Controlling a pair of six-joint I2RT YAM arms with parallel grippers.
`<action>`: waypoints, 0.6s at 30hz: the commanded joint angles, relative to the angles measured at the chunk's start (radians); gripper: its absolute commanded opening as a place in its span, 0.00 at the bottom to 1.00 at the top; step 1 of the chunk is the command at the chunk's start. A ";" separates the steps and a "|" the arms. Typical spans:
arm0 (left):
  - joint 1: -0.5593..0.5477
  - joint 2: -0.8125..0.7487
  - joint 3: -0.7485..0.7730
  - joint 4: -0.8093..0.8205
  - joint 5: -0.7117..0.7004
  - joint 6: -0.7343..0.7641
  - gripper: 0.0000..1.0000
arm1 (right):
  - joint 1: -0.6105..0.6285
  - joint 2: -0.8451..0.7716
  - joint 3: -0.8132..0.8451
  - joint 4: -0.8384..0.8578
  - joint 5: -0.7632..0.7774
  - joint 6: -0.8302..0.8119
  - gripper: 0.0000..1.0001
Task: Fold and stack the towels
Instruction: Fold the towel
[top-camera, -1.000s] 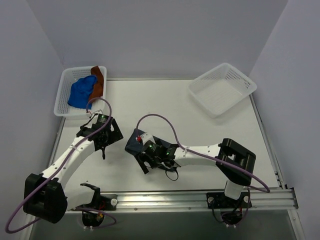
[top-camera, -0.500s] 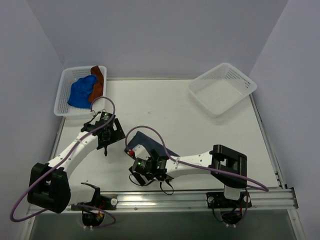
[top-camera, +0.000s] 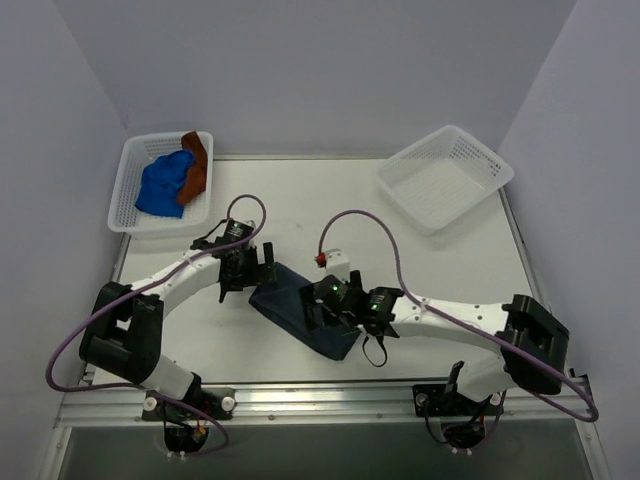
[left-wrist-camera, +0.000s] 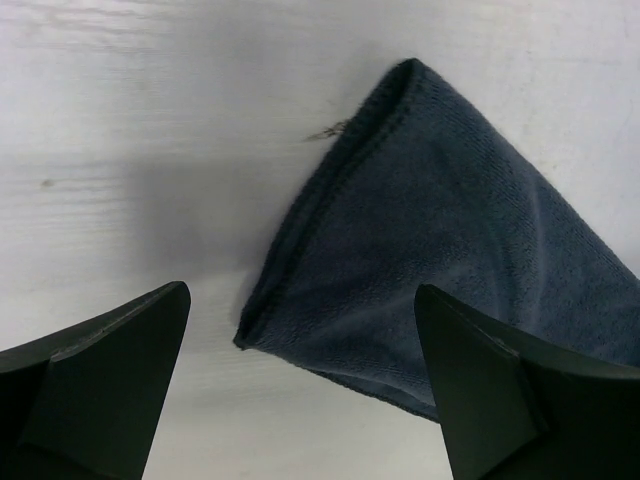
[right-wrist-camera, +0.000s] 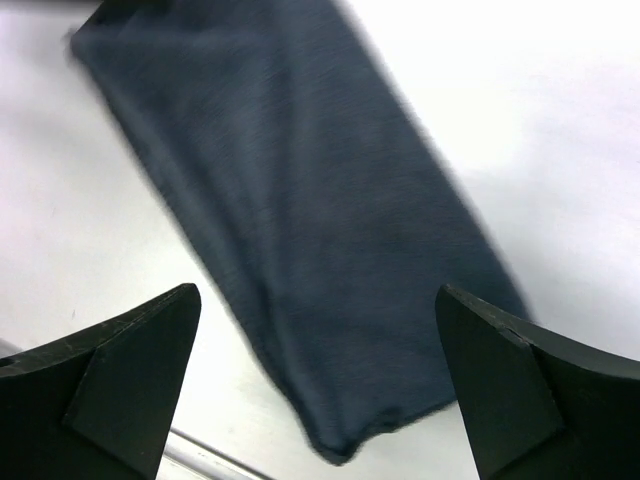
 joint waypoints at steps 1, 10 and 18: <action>-0.018 0.018 0.053 0.030 0.037 0.062 0.95 | -0.064 -0.103 -0.088 -0.025 -0.024 0.120 1.00; -0.038 0.123 0.032 0.064 0.045 0.083 0.70 | -0.242 -0.263 -0.238 -0.098 -0.116 0.222 1.00; -0.038 0.166 0.035 0.062 0.033 0.076 0.52 | -0.259 -0.310 -0.264 -0.095 -0.179 0.204 1.00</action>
